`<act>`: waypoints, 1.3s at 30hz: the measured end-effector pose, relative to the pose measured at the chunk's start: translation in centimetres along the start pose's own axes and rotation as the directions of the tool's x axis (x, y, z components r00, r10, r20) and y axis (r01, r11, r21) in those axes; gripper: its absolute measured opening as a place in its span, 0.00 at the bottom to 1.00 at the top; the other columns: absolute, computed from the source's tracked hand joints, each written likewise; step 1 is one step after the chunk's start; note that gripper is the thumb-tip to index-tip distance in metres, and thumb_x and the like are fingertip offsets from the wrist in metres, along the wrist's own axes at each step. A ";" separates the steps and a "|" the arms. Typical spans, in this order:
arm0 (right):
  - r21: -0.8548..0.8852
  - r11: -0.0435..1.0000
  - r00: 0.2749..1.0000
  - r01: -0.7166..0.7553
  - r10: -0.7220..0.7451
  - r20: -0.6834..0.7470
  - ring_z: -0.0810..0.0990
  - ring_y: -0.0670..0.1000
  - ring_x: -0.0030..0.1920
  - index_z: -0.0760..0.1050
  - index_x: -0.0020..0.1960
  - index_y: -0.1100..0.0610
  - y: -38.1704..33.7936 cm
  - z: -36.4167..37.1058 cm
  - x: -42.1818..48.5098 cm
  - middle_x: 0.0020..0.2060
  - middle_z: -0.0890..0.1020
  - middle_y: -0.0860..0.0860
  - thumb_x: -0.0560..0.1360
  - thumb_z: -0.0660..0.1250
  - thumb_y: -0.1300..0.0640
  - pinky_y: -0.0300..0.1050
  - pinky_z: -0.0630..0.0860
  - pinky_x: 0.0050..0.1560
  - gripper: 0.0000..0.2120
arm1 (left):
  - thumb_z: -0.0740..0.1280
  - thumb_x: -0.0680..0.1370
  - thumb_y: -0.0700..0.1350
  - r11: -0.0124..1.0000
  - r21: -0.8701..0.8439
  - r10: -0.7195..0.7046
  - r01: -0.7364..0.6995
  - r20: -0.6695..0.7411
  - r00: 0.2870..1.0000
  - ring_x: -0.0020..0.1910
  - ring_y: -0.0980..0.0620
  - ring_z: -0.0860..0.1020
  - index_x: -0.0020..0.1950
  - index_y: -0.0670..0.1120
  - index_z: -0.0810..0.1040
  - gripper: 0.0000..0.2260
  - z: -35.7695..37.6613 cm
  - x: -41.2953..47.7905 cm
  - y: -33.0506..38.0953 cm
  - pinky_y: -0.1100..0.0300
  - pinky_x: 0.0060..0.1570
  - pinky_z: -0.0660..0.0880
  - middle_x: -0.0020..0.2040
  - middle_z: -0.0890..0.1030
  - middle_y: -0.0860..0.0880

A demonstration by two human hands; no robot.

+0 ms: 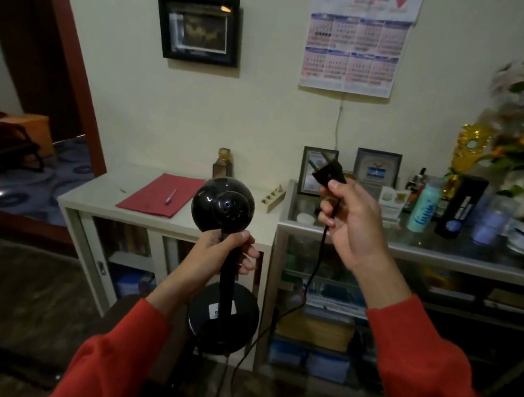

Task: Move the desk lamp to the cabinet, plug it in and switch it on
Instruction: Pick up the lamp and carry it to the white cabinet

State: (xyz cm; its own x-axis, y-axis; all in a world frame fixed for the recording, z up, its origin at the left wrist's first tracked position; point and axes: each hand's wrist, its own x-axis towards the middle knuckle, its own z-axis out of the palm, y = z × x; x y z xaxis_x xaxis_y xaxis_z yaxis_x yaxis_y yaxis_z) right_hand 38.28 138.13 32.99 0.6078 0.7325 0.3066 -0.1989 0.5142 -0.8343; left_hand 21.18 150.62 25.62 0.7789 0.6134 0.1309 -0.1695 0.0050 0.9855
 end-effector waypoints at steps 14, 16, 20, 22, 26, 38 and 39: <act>-0.006 0.999 0.996 0.038 -0.037 0.078 0.69 0.45 0.28 0.74 0.40 0.57 7.7 2.3 24.9 0.35 0.77 0.52 0.74 0.63 0.64 0.35 0.62 0.24 0.05 | 0.59 0.80 0.41 0.997 0.075 0.008 0.005 -0.172 0.985 0.30 0.52 0.79 0.50 0.36 0.74 0.08 -8.8 21.9 -0.2 0.62 0.33 0.79 0.38 0.80 0.44; 0.004 0.999 0.996 0.045 -0.046 0.083 0.69 0.45 0.28 0.73 0.40 0.58 8.4 2.4 27.9 0.35 0.77 0.52 0.74 0.63 0.64 0.35 0.61 0.24 0.05 | 0.59 0.80 0.41 0.997 0.080 0.006 0.008 -0.179 0.984 0.31 0.51 0.79 0.50 0.37 0.75 0.08 -9.8 24.7 -0.4 0.62 0.33 0.79 0.38 0.80 0.43; -0.002 0.998 0.992 0.058 -0.057 0.115 0.68 0.45 0.28 0.74 0.41 0.57 10.2 1.3 34.2 0.35 0.77 0.52 0.74 0.63 0.64 0.36 0.61 0.25 0.05 | 0.60 0.79 0.41 0.997 0.076 0.021 -0.007 -0.183 0.983 0.31 0.51 0.79 0.46 0.40 0.76 0.08 -12.0 31.4 -1.8 0.62 0.34 0.79 0.37 0.82 0.46; -0.028 0.999 0.996 0.045 -0.043 0.083 0.68 0.46 0.29 0.74 0.41 0.57 11.3 0.6 36.6 0.35 0.76 0.52 0.74 0.63 0.65 0.36 0.60 0.25 0.06 | 0.60 0.79 0.42 0.998 0.058 0.012 -0.001 -0.189 0.982 0.31 0.51 0.80 0.45 0.41 0.77 0.08 -13.0 34.3 -2.7 0.62 0.34 0.79 0.36 0.83 0.47; -0.118 0.992 0.999 0.037 -0.032 0.043 0.67 0.46 0.28 0.73 0.42 0.59 14.2 -1.3 40.9 0.35 0.76 0.53 0.74 0.63 0.66 0.36 0.60 0.24 0.05 | 0.61 0.79 0.42 0.999 0.029 -0.017 0.023 -0.193 0.981 0.31 0.52 0.80 0.45 0.41 0.78 0.08 -14.6 39.7 -5.1 0.62 0.34 0.79 0.35 0.83 0.48; -0.608 0.794 0.995 0.012 -0.069 -0.071 0.70 0.43 0.27 0.77 0.44 0.58 20.8 -5.3 50.5 0.29 0.74 0.49 0.73 0.67 0.63 0.36 0.66 0.28 0.02 | 0.59 0.79 0.39 0.994 -0.017 -0.112 0.111 -0.069 0.991 0.30 0.53 0.79 0.48 0.39 0.77 0.08 -19.1 51.9 -10.3 0.63 0.34 0.79 0.35 0.83 0.48; -0.638 0.770 0.993 0.019 -0.087 -0.076 0.71 0.40 0.26 0.78 0.45 0.59 21.4 -5.5 51.1 0.28 0.74 0.46 0.73 0.68 0.63 0.34 0.67 0.29 0.02 | 0.59 0.79 0.39 0.993 -0.019 -0.118 0.117 -0.057 0.991 0.30 0.53 0.79 0.47 0.39 0.77 0.08 -19.6 52.5 -10.7 0.63 0.34 0.79 0.35 0.83 0.48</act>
State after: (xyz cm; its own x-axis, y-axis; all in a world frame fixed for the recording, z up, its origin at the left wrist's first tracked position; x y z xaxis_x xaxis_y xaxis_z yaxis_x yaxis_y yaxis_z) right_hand 69.31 184.10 28.34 0.6797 0.6487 0.3425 0.3484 0.1254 -0.9289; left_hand 52.05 198.21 19.83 0.7577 0.6526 0.0073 -0.0887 0.0918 0.9918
